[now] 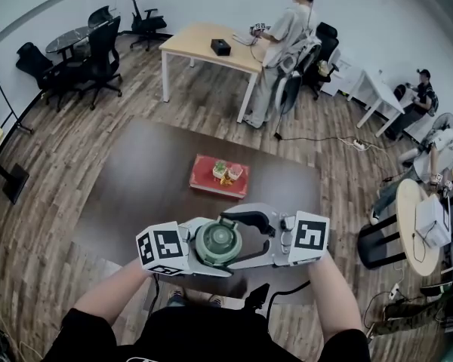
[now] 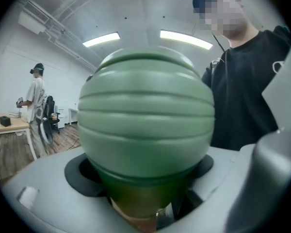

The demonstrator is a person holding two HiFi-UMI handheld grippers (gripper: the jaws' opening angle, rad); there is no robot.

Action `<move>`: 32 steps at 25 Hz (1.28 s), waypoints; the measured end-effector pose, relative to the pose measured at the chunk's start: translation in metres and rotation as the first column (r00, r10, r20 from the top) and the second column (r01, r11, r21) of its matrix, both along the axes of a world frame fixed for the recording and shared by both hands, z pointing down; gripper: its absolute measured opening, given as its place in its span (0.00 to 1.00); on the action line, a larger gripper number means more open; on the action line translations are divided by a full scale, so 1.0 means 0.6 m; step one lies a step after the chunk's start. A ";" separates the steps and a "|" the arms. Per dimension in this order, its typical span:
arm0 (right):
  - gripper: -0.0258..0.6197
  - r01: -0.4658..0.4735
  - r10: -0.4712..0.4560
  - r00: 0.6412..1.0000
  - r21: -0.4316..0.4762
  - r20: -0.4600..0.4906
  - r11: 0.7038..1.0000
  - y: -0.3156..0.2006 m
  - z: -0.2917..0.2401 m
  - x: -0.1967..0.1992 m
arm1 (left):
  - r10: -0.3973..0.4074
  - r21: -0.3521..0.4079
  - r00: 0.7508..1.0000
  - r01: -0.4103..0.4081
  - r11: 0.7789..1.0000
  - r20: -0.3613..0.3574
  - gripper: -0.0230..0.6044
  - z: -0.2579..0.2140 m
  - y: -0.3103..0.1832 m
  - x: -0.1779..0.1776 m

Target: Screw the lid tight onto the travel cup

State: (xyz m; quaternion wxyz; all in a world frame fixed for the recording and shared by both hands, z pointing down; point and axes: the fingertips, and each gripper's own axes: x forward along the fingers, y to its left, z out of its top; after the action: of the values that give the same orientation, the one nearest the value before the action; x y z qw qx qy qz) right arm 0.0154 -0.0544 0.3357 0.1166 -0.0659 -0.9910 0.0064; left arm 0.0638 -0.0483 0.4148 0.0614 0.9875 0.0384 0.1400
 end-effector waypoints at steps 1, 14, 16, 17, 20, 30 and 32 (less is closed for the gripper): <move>0.68 -0.045 0.045 0.999 0.010 0.019 0.999 -0.008 0.000 -0.004 | -0.033 0.003 0.999 0.033 0.999 0.000 0.71 0.000 -0.011 -0.005; 0.68 -0.852 0.845 0.524 0.063 0.112 0.520 -0.072 0.017 -0.021 | -0.335 0.015 0.942 0.336 0.942 -0.011 0.71 0.023 -0.103 -0.021; 0.69 -0.792 0.781 0.609 0.061 0.139 0.607 -0.068 -0.004 -0.012 | -0.318 0.005 0.948 0.319 0.948 -0.016 0.71 0.020 -0.101 -0.025; 0.70 -0.747 0.735 0.663 0.062 0.140 0.662 -0.063 -0.014 -0.007 | -0.302 -0.001 0.953 0.303 0.953 -0.019 0.71 0.018 -0.096 -0.028; 0.70 -0.496 0.495 0.868 0.115 0.044 0.861 -0.038 -0.006 -0.008 | -0.225 -0.016 0.974 0.225 0.974 -0.034 0.71 0.005 -0.075 -0.031; 0.62 -0.322 0.320 0.947 0.069 0.041 0.944 -0.045 0.008 -0.018 | -0.248 0.049 0.968 0.247 0.968 0.028 0.71 0.014 -0.073 -0.025; 0.62 -0.520 0.518 0.854 0.061 0.049 0.852 -0.061 0.014 -0.027 | -0.325 0.052 0.945 0.323 0.945 0.037 0.70 0.022 -0.091 -0.034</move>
State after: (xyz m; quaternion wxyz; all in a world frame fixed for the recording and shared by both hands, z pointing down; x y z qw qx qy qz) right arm -0.0007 -0.0909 0.3443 0.0977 0.2078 -0.9733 0.0007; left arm 0.0433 -0.1032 0.4279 0.0622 0.9781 -0.1289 0.1511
